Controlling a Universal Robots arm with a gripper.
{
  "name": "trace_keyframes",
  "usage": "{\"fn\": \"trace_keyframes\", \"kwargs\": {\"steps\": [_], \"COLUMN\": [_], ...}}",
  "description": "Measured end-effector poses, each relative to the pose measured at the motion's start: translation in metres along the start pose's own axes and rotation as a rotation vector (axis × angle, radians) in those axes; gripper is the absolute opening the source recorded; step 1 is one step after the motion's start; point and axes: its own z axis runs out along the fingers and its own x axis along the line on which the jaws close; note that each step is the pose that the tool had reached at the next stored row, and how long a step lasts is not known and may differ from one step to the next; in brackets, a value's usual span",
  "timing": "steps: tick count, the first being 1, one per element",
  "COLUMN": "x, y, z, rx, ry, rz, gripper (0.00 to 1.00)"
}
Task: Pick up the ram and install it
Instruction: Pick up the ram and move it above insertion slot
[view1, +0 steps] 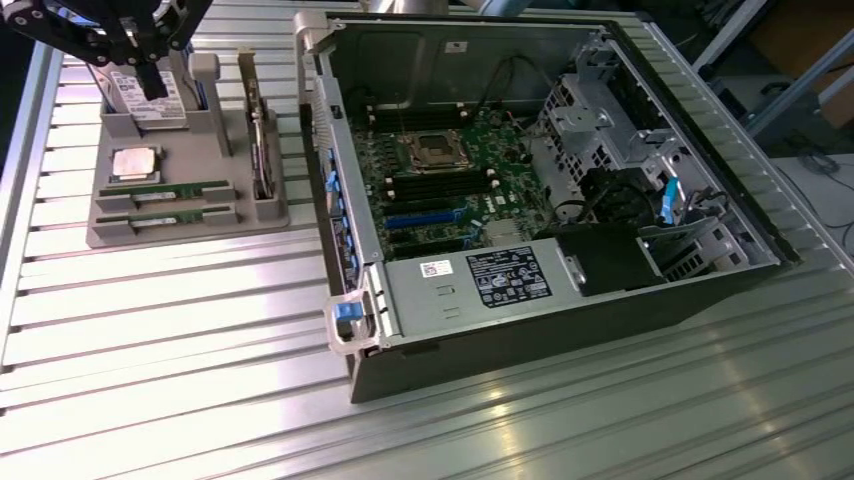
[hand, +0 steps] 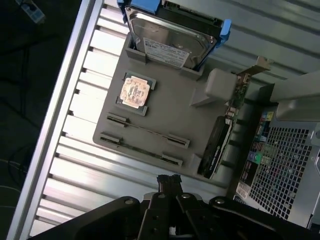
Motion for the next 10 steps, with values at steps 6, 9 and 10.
{"fn": "trace_keyframes", "kwargs": {"steps": [6, 9, 10], "x": [0.0000, 0.0000, 0.0000], "y": [0.0000, 0.0000, 0.0000], "z": [0.0000, 0.0000, 0.0000], "rx": [-0.0017, -0.0024, -0.0026], "ry": [0.0031, 0.0044, 0.0049], "rz": [-0.077, -0.110, -0.120], "gripper": [0.11, 0.11, 0.11]}}
